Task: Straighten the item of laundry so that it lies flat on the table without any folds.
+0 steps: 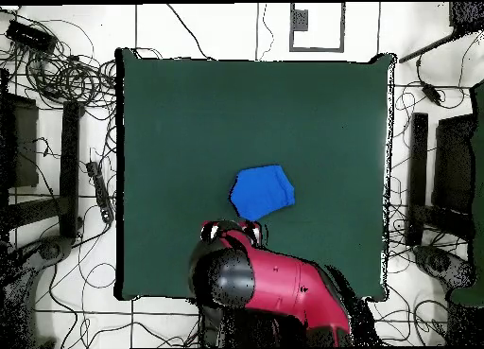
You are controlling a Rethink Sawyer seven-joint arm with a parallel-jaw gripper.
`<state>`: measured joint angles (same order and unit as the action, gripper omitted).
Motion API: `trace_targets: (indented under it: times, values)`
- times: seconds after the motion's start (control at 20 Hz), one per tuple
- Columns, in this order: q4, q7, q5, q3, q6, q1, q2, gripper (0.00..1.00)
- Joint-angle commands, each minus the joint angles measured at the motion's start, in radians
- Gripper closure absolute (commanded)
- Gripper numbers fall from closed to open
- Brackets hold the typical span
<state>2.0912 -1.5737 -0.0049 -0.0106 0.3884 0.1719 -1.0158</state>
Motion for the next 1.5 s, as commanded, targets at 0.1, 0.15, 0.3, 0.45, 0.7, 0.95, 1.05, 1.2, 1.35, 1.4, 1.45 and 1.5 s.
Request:
trace_targets:
  times: [0.1, 0.15, 0.3, 0.45, 0.7, 0.95, 1.05, 1.2, 1.35, 1.4, 1.45, 1.5]
  values:
    - [-0.074, -0.073, -0.051, 0.087, -0.033, 0.002, 0.154, 0.00]
    - [-0.083, -0.078, -0.055, 0.080, -0.037, -0.002, 0.165, 0.00]
    - [-0.113, -0.084, -0.061, 0.066, -0.048, -0.008, 0.207, 0.00]
    - [-0.145, -0.080, -0.070, 0.066, -0.052, 0.001, 0.242, 0.00]
    - [-0.186, -0.047, -0.087, 0.109, -0.073, 0.055, 0.303, 0.00]
    - [-0.248, -0.020, -0.113, 0.135, -0.078, 0.091, 0.360, 0.00]
    - [-0.265, -0.016, -0.125, 0.145, -0.077, 0.103, 0.374, 0.00]
    - [-0.294, -0.009, -0.140, 0.154, -0.067, 0.118, 0.392, 0.00]
    - [-0.321, -0.006, -0.155, 0.164, -0.058, 0.130, 0.407, 0.00]
    - [-0.329, -0.007, -0.161, 0.167, -0.057, 0.132, 0.412, 0.00]
    - [-0.339, -0.007, -0.166, 0.170, -0.057, 0.135, 0.419, 0.00]
    - [-0.344, -0.009, -0.171, 0.172, -0.062, 0.137, 0.425, 0.00]
